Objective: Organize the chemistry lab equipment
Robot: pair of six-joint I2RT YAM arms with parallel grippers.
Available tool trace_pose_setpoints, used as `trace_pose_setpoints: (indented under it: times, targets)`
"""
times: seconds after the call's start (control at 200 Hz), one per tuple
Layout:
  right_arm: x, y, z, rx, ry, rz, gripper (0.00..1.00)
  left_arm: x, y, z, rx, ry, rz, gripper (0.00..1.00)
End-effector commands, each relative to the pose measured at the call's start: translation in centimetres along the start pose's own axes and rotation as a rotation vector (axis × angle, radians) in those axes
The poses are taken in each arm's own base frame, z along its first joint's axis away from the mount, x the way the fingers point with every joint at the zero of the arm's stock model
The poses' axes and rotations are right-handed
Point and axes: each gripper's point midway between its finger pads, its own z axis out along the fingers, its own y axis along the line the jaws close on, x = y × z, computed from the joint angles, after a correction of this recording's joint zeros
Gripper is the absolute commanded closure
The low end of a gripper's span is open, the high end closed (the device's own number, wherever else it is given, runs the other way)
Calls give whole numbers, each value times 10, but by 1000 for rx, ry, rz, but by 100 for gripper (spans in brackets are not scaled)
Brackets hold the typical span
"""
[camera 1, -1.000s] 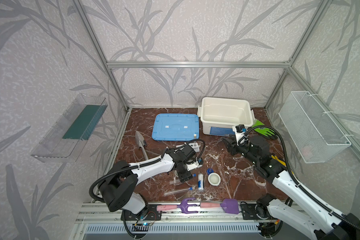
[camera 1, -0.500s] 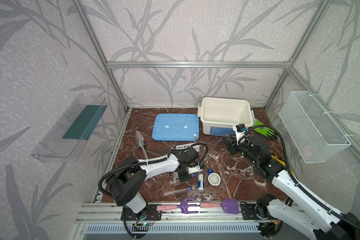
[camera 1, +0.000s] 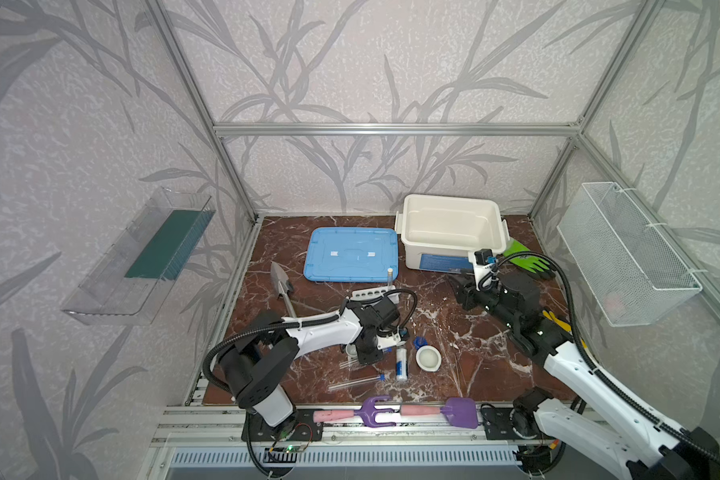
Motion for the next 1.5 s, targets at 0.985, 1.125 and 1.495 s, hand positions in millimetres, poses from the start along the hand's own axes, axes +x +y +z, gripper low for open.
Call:
trace_pose_setpoints:
  times: [0.985, 1.125, 1.495]
  targets:
    - [-23, 6, -4, -47, 2, 45, 51, -65, 19, -109, -140, -426, -78, 88]
    - [-24, 34, -1, -207, 58, 44, 48, -72, 29, -141, -226, -596, -125, 87]
    - [-37, 96, -21, -566, 90, 43, 38, -78, 48, -194, -251, -907, -275, 87]
